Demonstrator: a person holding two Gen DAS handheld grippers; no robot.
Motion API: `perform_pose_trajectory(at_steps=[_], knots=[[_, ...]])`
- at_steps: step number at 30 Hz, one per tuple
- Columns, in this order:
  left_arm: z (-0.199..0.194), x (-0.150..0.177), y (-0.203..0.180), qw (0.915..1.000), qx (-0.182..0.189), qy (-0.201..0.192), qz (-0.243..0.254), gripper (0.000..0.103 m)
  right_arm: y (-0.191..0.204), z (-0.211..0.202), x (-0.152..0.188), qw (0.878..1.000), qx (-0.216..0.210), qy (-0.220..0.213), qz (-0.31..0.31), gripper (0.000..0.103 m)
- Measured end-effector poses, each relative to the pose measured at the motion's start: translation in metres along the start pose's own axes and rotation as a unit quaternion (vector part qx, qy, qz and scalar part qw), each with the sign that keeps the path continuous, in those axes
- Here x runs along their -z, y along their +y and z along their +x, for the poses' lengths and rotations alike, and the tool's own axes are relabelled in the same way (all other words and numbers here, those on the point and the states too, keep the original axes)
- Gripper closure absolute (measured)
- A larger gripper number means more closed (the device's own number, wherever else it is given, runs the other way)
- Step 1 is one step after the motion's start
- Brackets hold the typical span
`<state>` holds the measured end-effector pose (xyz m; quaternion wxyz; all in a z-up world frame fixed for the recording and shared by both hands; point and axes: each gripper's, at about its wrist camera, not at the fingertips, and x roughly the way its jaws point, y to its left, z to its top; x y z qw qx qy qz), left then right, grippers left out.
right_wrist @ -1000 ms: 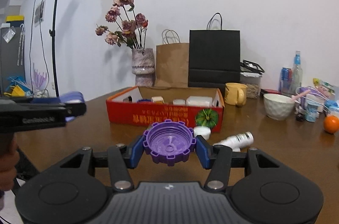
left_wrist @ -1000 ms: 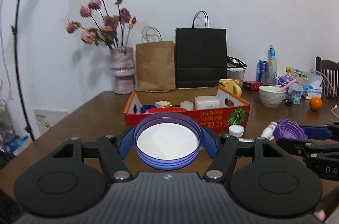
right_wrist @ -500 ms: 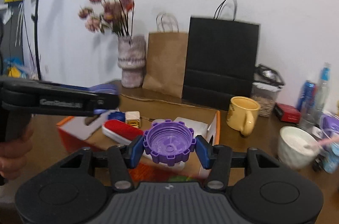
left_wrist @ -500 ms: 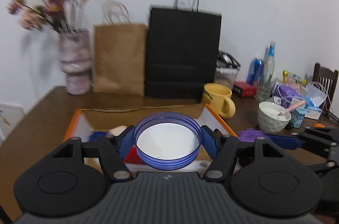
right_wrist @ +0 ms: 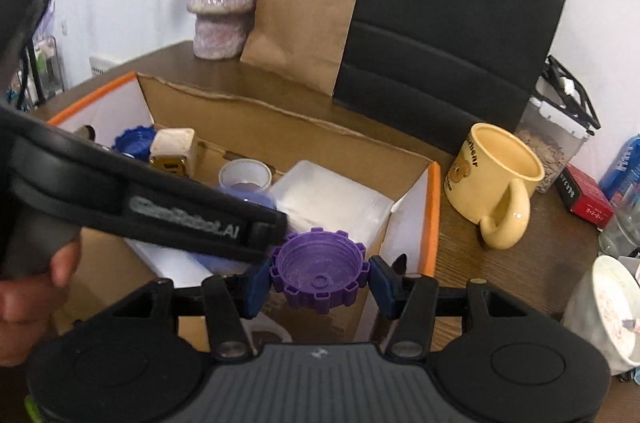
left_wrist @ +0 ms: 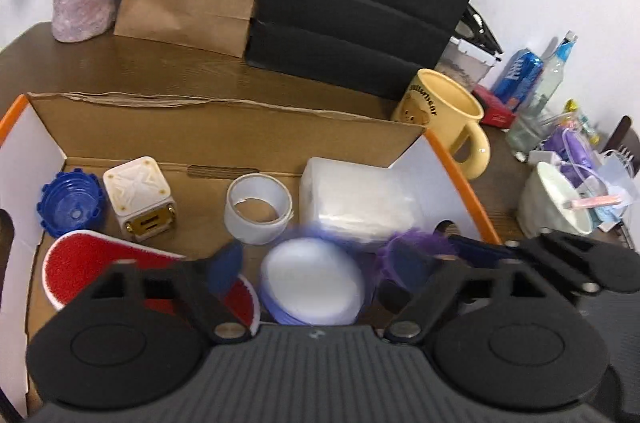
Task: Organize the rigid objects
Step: 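Release the lid and cap into the box and withdraw both tools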
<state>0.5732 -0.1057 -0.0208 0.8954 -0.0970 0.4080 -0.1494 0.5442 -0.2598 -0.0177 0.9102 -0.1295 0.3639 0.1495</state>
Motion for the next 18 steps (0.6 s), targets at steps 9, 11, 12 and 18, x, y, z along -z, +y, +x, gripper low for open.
perform_pose_trajectory(at_steps=[9, 11, 12, 18], knots=[[-0.036, 0.000, -0.002, 0.9992, -0.027, -0.023, 0.020, 0.014, -0.004, -0.031, 0.000, 1.000, 0.000, -0.015, 0.018, 0.038], [-0.054, -0.001, -0.001, 0.9987, -0.032, -0.034, 0.021, 0.011, -0.006, -0.048, 0.001, 0.999, 0.003, -0.023, 0.023, 0.036], [-0.066, 0.002, -0.001, 0.9980, -0.038, -0.043, 0.026, 0.009, -0.006, -0.057, 0.001, 0.999, 0.004, -0.027, 0.024, 0.036], [-0.136, 0.037, 0.003, 0.9870, -0.094, -0.094, 0.091, 0.007, 0.001, -0.114, 0.013, 0.998, -0.011, -0.056, 0.034, 0.026]])
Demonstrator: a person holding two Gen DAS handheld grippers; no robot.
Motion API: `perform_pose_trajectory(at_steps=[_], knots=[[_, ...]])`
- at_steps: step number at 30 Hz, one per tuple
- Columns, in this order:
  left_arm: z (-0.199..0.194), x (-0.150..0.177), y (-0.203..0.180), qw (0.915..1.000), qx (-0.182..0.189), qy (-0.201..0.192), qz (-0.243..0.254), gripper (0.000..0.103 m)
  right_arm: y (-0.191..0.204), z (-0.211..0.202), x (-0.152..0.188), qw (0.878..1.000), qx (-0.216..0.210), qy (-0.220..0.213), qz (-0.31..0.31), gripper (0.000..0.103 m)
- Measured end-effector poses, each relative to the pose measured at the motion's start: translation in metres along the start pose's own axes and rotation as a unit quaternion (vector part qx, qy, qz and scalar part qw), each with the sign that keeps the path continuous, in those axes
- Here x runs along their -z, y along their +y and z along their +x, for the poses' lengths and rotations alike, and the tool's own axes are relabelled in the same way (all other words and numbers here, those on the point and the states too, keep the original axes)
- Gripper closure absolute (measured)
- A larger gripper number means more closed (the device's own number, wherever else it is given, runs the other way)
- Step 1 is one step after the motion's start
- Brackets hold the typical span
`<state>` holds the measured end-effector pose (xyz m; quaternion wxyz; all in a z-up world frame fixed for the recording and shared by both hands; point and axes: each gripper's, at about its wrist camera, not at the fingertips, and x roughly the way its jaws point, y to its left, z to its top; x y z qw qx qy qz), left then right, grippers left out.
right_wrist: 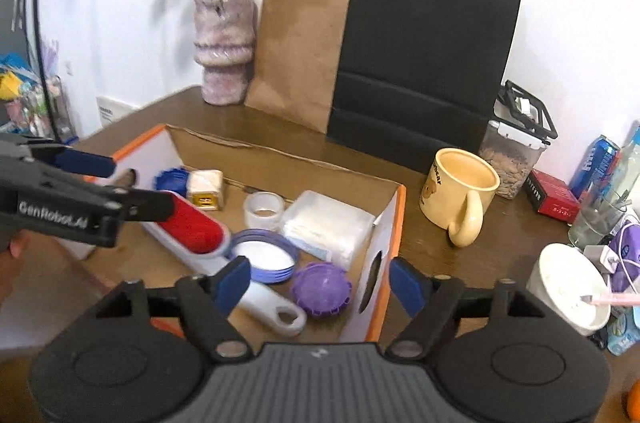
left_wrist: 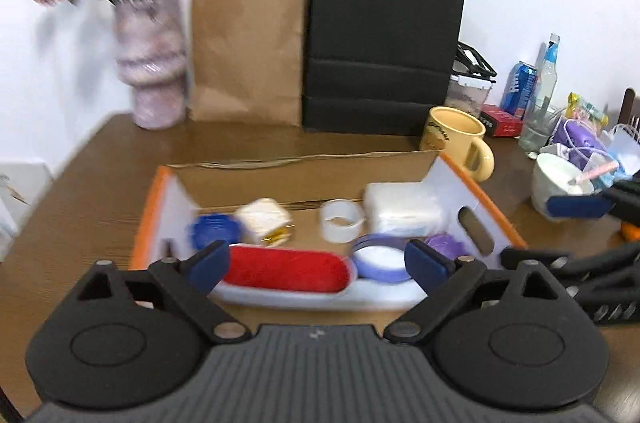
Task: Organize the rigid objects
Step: 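Release the lid and cap into the box and withdraw both tools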
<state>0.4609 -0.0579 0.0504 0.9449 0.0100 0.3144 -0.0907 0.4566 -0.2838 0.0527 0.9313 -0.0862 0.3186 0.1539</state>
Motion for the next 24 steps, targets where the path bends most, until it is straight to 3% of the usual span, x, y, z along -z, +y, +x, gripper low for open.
perform_pose_trajectory(at_steps=[9, 14, 18, 24], knots=[[-0.108, 0.039, 0.010, 0.9938, -0.053, -0.092, 0.032, 0.001, 0.032, -0.067, 0.024, 0.998, -0.016, -0.055, 0.015, 0.021], [-0.144, 0.065, 0.006, 0.9838, -0.105, -0.143, 0.027, 0.001, 0.048, -0.103, 0.047, 0.992, -0.005, -0.123, 0.017, 0.018], [-0.177, 0.091, 0.003, 0.9733, -0.114, -0.199, 0.013, 0.001, 0.058, -0.129, 0.074, 0.982, 0.021, -0.185, 0.019, 0.016], [-0.218, 0.133, -0.002, 0.9673, -0.111, -0.228, 0.002, 0.000, 0.071, -0.159, 0.122, 0.978, 0.025, -0.203, 0.047, 0.015]])
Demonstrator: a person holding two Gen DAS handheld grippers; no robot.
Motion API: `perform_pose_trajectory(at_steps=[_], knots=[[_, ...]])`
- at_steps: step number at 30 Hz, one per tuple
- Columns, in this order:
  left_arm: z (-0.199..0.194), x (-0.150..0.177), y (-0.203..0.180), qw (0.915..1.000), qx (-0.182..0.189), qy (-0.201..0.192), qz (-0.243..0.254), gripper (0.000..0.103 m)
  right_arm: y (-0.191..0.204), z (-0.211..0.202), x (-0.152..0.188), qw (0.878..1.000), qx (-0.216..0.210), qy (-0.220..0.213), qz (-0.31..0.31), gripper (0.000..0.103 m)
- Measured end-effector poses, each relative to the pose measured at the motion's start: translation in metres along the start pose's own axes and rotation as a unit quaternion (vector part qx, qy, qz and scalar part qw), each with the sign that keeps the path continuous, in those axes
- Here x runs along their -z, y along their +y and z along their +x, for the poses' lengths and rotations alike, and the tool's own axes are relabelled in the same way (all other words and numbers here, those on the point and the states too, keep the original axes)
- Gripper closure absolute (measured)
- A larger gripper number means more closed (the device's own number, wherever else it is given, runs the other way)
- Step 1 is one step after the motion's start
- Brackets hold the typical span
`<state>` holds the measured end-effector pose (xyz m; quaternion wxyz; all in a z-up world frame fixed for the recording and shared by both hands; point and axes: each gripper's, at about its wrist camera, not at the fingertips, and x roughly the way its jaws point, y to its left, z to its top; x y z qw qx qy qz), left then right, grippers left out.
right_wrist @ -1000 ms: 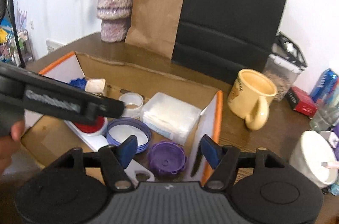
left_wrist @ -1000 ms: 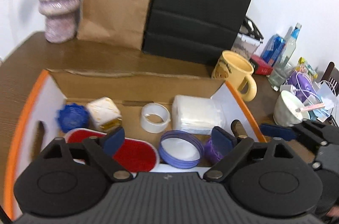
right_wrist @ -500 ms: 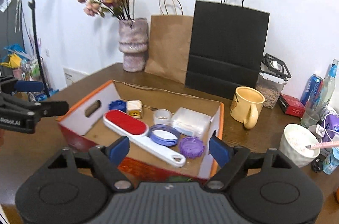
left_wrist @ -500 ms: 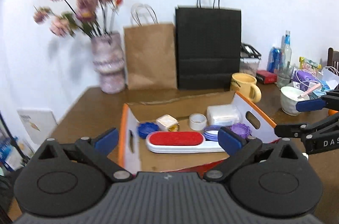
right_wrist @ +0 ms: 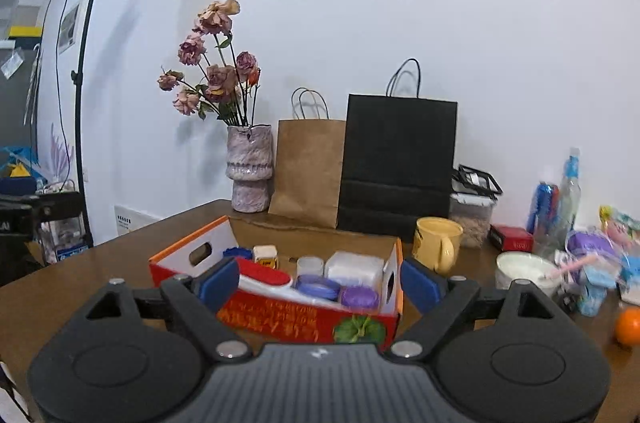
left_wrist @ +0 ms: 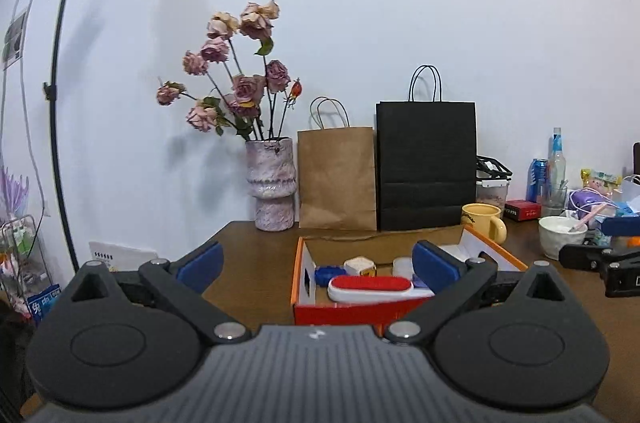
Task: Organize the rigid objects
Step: 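Release the lid and cap into the box and withdraw both tools, then grasp the green spray bottle with the left tool while the right tool grasps the white lotion bottle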
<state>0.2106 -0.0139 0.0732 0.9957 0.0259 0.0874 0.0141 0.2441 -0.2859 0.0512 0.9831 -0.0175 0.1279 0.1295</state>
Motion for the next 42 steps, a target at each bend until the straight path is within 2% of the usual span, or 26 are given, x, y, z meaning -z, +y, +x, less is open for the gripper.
perform_pose_trajectory(at_steps=[5, 9, 12, 15, 17, 19, 22, 33, 42], knots=[[-0.046, 0.023, 0.007, 0.9999, -0.005, -0.009, 0.005, 0.000, 0.013, -0.044, 0.031, 1.000, 0.001, -0.006, 0.013, 0.014], [-0.083, 0.042, 0.013, 0.9993, -0.024, -0.028, 0.006, 0.000, 0.025, -0.083, 0.049, 0.999, 0.005, -0.039, 0.022, 0.008], [-0.104, 0.060, 0.019, 0.9990, -0.036, -0.024, -0.007, 0.000, 0.037, -0.111, 0.066, 0.997, 0.003, -0.070, 0.014, 0.004], [-0.108, 0.074, 0.022, 0.9990, -0.034, 0.000, -0.029, 0.000, 0.044, -0.125, 0.082, 0.998, 0.004, -0.061, 0.022, 0.004], [-0.105, 0.078, 0.020, 0.9994, -0.022, 0.011, -0.022, 0.000, 0.049, -0.131, 0.090, 0.999, 0.010, -0.044, 0.027, 0.004], [-0.103, 0.080, 0.020, 0.9993, -0.031, 0.011, -0.020, 0.000, 0.052, -0.137, 0.097, 0.999, 0.010, -0.039, 0.023, 0.004], [-0.105, 0.080, 0.023, 0.9989, -0.026, 0.015, -0.035, 0.000, 0.056, -0.142, 0.104, 0.999, 0.009, -0.036, 0.016, 0.004], [-0.109, 0.083, 0.015, 0.9997, -0.017, 0.010, -0.014, 0.000, 0.054, -0.139, 0.108, 0.999, 0.009, -0.026, 0.028, 0.004], [-0.080, 0.103, -0.008, 0.9982, 0.032, 0.038, 0.033, 0.000, 0.037, -0.111, 0.117, 0.999, 0.023, 0.007, 0.044, 0.004]])
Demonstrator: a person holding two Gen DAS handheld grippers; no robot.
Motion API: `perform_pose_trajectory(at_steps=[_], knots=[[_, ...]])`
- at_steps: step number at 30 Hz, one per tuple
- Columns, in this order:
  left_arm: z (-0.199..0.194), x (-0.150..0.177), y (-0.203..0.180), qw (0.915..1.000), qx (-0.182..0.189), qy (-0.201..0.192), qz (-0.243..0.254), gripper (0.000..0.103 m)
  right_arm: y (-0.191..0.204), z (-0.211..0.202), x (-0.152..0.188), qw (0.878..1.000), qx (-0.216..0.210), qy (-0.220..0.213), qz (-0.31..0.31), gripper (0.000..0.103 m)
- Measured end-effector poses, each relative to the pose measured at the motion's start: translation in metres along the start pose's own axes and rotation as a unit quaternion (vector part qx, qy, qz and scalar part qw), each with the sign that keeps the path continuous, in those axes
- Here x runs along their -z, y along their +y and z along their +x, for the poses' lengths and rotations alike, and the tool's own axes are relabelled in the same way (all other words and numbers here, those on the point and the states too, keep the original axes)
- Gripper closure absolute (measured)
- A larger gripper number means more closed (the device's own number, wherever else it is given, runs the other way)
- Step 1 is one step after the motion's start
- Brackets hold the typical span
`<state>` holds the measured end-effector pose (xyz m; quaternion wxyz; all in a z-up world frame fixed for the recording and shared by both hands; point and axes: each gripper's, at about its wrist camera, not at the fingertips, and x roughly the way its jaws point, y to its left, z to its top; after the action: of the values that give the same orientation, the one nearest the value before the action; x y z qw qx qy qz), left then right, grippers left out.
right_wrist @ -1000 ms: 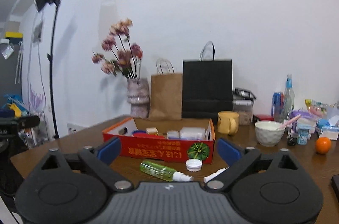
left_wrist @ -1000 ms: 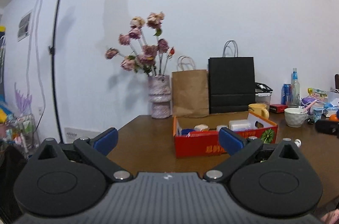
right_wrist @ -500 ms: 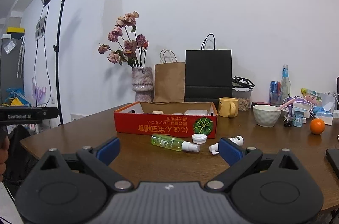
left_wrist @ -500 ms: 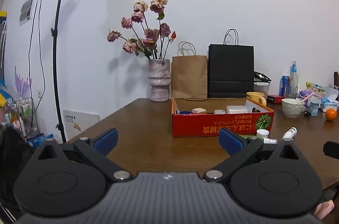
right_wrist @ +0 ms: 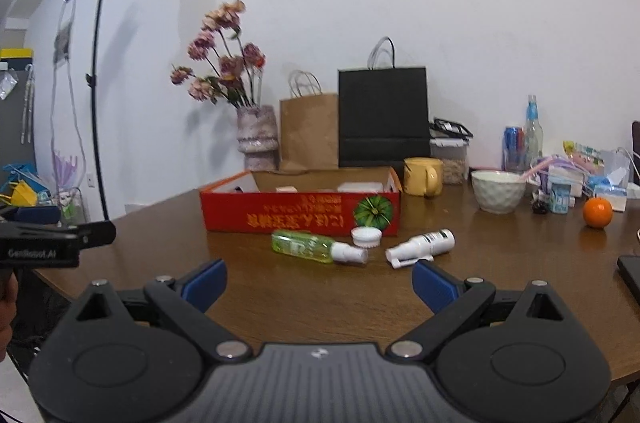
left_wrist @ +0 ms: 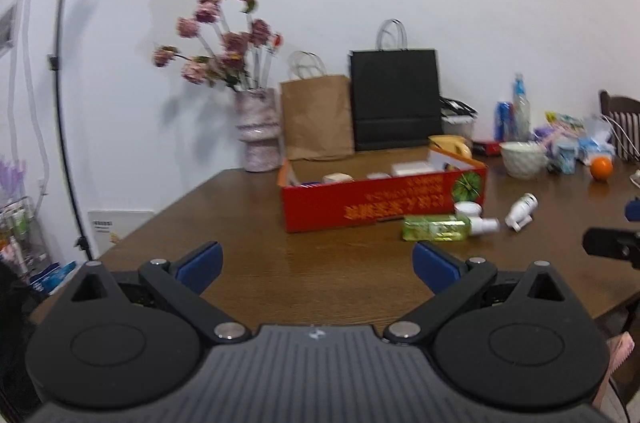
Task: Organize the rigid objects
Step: 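Grasp the green spray bottle with the left tool while the right tool grasps the white lotion bottle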
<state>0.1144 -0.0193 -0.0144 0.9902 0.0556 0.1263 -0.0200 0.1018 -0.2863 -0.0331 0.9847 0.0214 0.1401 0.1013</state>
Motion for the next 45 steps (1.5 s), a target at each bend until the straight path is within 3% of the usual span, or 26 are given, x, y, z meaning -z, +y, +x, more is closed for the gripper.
perform_pose_trajectory(at_steps=[5, 11, 16, 19, 21, 25, 27, 31, 32, 34, 37, 45], knots=[[0.044, -0.007, -0.012, 0.9992, 0.030, 0.016, 0.020, 0.000, -0.025, 0.032, -0.007, 0.999, 0.017, 0.031, 0.027, 0.004], [0.112, -0.027, -0.039, 0.9919, 0.099, 0.039, 0.069, 0.000, -0.055, 0.078, -0.028, 0.998, 0.024, 0.050, 0.031, 0.004], [0.165, -0.035, -0.067, 0.9642, 0.196, 0.048, 0.171, 0.000, -0.078, 0.133, -0.044, 0.996, 0.028, 0.075, 0.036, 0.006], [0.195, -0.035, -0.082, 0.9452, 0.242, 0.066, 0.208, 0.000, -0.096, 0.168, -0.046, 0.992, 0.025, 0.099, 0.076, 0.013], [0.215, -0.035, -0.091, 0.9363, 0.256, 0.085, 0.225, 0.006, -0.106, 0.188, -0.045, 0.988, 0.021, 0.114, 0.101, 0.014], [0.242, -0.033, -0.098, 0.9104, 0.321, 0.106, 0.239, 0.024, -0.114, 0.219, -0.042, 0.983, 0.040, 0.144, 0.104, 0.024], [0.255, -0.032, -0.099, 0.9037, 0.337, 0.134, 0.228, 0.034, -0.114, 0.231, -0.042, 0.983, 0.037, 0.155, 0.095, 0.032], [0.265, -0.033, -0.092, 0.9056, 0.342, 0.164, 0.189, 0.047, -0.105, 0.244, -0.040, 0.984, 0.026, 0.168, 0.052, 0.056], [0.265, -0.033, -0.090, 0.9088, 0.336, 0.167, 0.182, 0.056, -0.101, 0.248, -0.040, 0.984, 0.024, 0.173, 0.039, 0.064], [0.261, -0.033, -0.084, 0.9150, 0.325, 0.178, 0.160, 0.056, -0.095, 0.252, -0.038, 0.984, 0.021, 0.178, 0.021, 0.074], [0.257, -0.032, -0.079, 0.9231, 0.307, 0.187, 0.137, 0.071, -0.087, 0.252, -0.039, 0.984, 0.011, 0.180, 0.012, 0.076], [0.228, -0.027, -0.062, 0.9480, 0.231, 0.212, 0.059, 0.072, -0.071, 0.226, -0.033, 0.983, -0.005, 0.184, 0.017, 0.076]])
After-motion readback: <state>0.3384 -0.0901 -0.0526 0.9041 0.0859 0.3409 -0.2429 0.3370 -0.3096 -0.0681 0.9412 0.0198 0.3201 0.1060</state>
